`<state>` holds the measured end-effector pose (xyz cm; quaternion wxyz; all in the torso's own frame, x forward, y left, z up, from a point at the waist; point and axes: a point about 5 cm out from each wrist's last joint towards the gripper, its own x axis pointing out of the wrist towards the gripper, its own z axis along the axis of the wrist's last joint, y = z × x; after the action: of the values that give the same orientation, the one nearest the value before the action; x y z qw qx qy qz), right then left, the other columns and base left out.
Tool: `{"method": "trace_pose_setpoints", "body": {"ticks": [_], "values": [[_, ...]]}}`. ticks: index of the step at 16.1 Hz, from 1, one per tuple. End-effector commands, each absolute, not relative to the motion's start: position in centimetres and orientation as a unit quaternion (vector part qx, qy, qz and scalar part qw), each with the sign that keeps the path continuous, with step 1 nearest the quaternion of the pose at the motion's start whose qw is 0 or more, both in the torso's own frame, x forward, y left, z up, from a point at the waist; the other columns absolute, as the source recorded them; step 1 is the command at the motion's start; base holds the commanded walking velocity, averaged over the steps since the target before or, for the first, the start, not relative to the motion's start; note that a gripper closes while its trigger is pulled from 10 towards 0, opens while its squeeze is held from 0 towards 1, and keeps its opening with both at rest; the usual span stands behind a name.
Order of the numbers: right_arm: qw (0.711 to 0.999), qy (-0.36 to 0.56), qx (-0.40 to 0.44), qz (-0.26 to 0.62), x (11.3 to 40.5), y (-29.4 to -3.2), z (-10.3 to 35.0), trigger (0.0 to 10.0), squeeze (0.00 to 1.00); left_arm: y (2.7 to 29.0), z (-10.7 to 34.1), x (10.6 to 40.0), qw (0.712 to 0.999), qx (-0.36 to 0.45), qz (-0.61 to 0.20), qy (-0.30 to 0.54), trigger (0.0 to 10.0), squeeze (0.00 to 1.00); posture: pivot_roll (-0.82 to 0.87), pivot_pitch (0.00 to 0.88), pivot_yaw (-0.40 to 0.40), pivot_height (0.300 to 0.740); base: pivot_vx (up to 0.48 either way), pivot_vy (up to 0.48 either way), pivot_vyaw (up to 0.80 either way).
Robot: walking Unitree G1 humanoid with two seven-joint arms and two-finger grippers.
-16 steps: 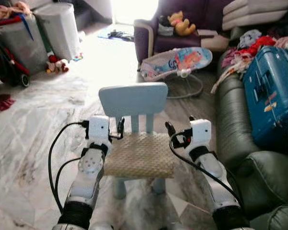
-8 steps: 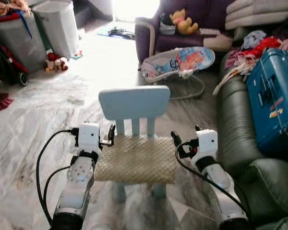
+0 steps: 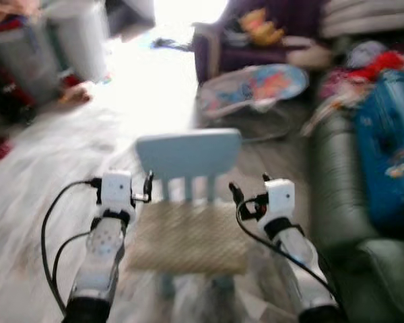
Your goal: Move the pillow to the sofa
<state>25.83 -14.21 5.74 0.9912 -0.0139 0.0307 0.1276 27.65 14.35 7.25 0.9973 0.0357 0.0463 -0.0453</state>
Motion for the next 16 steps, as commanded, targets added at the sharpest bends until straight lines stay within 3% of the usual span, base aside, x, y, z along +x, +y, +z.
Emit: {"method": "trace_pose_setpoints", "body": {"ticks": [1, 4, 16], "values": [[0.992, 0.025, -0.016, 0.123, 26.1, -14.3, 6.1, 10.0, 0.00, 14.2, 7.2, 27.5, 0.997, 0.040, -0.052, 0.048, 10.0, 0.00, 0.00, 0.000, -0.002, 0.740, 0.386, 0.000, 0.00], [0.992, 0.024, -0.017, 0.122, 26.3, -14.4, 6.2, 10.0, 0.00, 14.1, 7.3, 27.7, 0.997, 0.036, -0.047, 0.048, 10.0, 0.00, 0.00, 0.000, -0.002, 0.740, 0.359, 0.081, 0.00], [0.993, 0.026, -0.033, 0.111, 26.8, -15.5, 6.5, 10.0, 0.00, 14.2, 7.6, 27.9, 0.998, 0.029, -0.036, 0.045, 10.0, 0.00, 0.00, 0.000, -0.004, 0.740, 0.000, 0.000, 0.00]]}}
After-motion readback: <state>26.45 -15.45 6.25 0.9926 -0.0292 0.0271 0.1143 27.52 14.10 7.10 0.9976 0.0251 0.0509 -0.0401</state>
